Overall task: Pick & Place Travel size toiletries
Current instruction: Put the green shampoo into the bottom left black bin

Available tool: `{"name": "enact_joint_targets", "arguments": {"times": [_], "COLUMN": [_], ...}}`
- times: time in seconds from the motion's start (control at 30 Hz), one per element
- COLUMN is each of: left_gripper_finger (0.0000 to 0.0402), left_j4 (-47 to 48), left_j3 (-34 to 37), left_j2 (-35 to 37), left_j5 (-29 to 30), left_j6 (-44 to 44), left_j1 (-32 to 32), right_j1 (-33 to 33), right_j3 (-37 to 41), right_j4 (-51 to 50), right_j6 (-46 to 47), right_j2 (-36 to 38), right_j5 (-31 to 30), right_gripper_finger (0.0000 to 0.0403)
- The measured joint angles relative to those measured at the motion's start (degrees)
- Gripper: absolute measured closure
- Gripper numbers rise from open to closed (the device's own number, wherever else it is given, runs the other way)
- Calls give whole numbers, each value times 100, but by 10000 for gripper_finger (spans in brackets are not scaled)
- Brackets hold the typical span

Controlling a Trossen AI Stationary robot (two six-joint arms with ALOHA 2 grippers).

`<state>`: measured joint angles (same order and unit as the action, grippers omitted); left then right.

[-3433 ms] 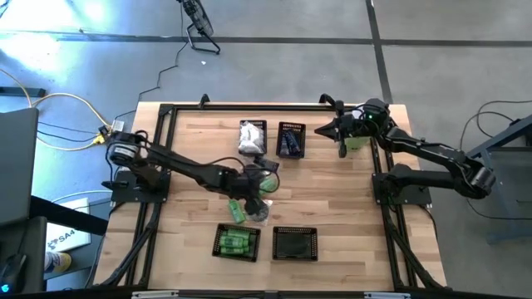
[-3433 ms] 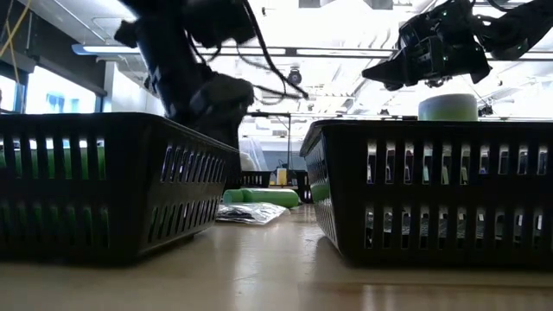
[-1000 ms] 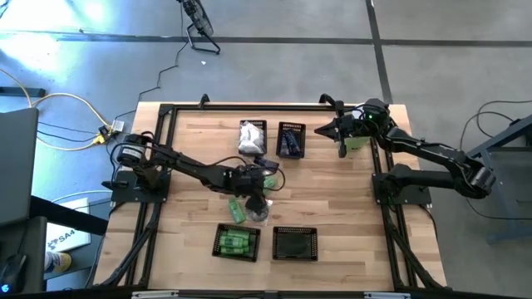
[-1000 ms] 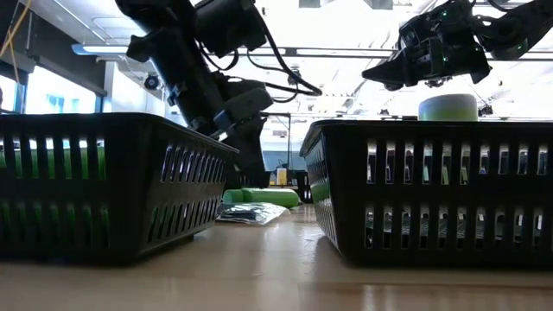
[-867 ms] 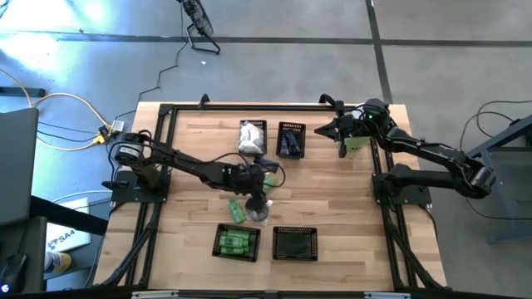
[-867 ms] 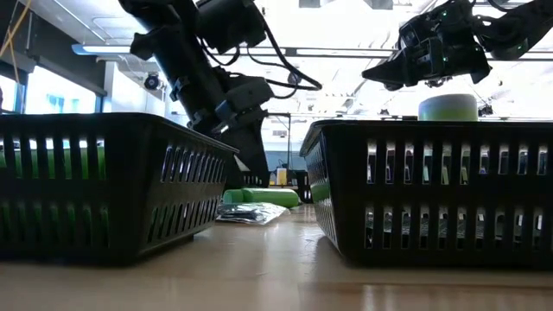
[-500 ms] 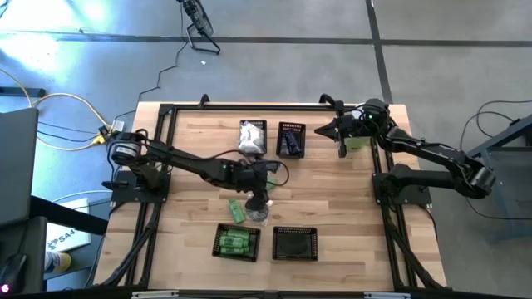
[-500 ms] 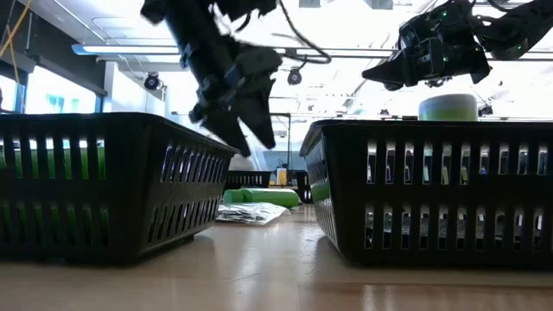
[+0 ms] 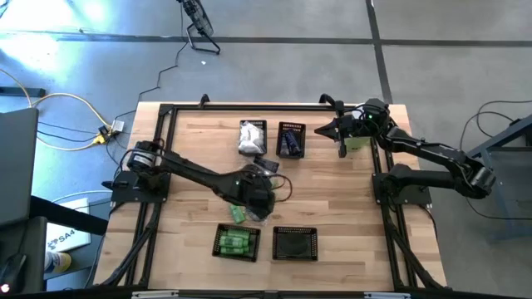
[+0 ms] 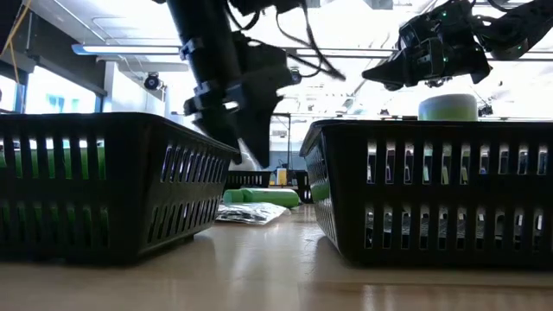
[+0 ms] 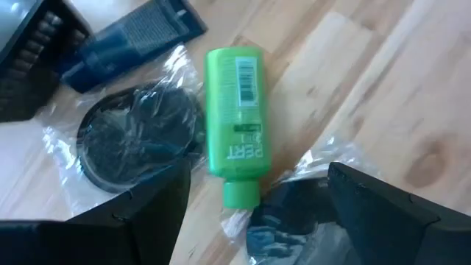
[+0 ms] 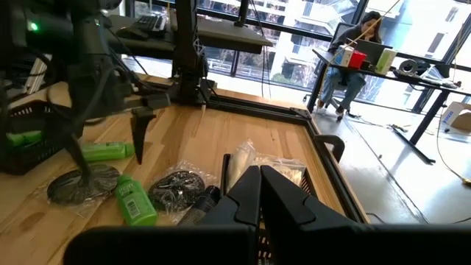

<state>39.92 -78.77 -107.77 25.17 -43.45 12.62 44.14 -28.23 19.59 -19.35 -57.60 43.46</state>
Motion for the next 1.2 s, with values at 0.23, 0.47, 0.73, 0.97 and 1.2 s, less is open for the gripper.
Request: {"name": "enact_joint_targets", "arguments": {"times": [0.23,0.47,0.73,0.97,1.2], "left_gripper_finger": [89,89,89,89,89], "left_j4": [-67,18,1055,701,-542], "left_j3": [-10,-10,-8,303,777], "left_j2": [-39,-39,-39,-35,-34], "left_j5": [4,0,-68,-317,-678], "left_j6": [-347,-358,-1064,-738,-672], "left_j1": [-48,-63,-140,-136,-140], "right_j1": [0,0,0,0,0], "right_j3": [0,0,0,0,0], "right_j4": [0,-7,-7,-11,-31], "right_j6": [0,0,-2,-2,-2], "right_j2": [0,0,0,0,0], "right_j5": [0,0,-1,-2,-1], "right_gripper_finger": [399,399,399,399,399]}}
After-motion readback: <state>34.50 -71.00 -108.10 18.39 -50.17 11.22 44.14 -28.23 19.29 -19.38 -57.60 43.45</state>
